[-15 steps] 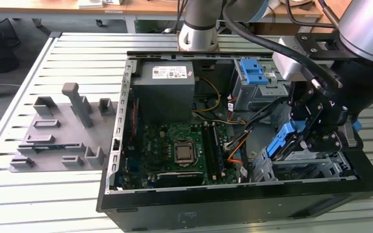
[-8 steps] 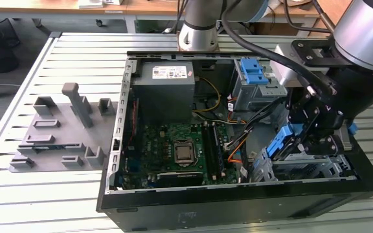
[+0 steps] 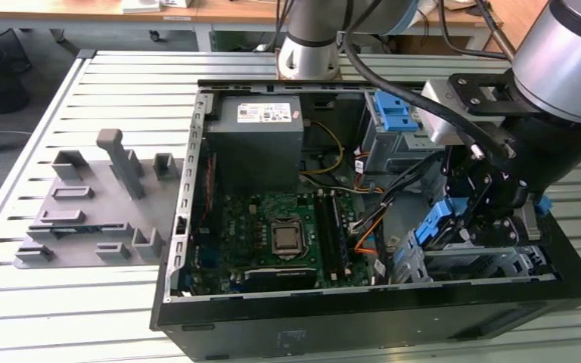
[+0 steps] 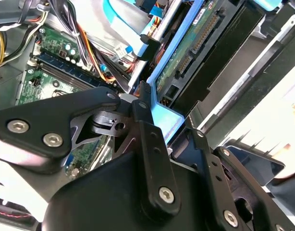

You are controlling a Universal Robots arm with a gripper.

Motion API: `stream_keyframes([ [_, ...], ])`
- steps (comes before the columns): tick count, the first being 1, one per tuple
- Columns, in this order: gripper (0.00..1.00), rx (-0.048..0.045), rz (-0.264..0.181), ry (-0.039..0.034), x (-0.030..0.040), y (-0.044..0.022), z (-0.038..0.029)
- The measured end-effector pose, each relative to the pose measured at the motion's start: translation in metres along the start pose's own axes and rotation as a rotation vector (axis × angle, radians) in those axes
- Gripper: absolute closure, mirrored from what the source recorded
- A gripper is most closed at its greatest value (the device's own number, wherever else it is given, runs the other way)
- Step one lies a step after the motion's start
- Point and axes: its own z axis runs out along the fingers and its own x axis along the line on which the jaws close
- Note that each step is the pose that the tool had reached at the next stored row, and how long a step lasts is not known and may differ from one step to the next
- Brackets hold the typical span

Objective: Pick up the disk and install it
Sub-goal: 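Insert the disk into the insertion slot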

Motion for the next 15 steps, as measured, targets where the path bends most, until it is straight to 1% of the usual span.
stream_keyframes([
  [6,0.64,0.0000,0.000,0.0000,0.0001,0.0000,0.0063],
  [15,0.64,0.0000,0.000,-0.0001,0.0002,0.0000,0.0120],
])
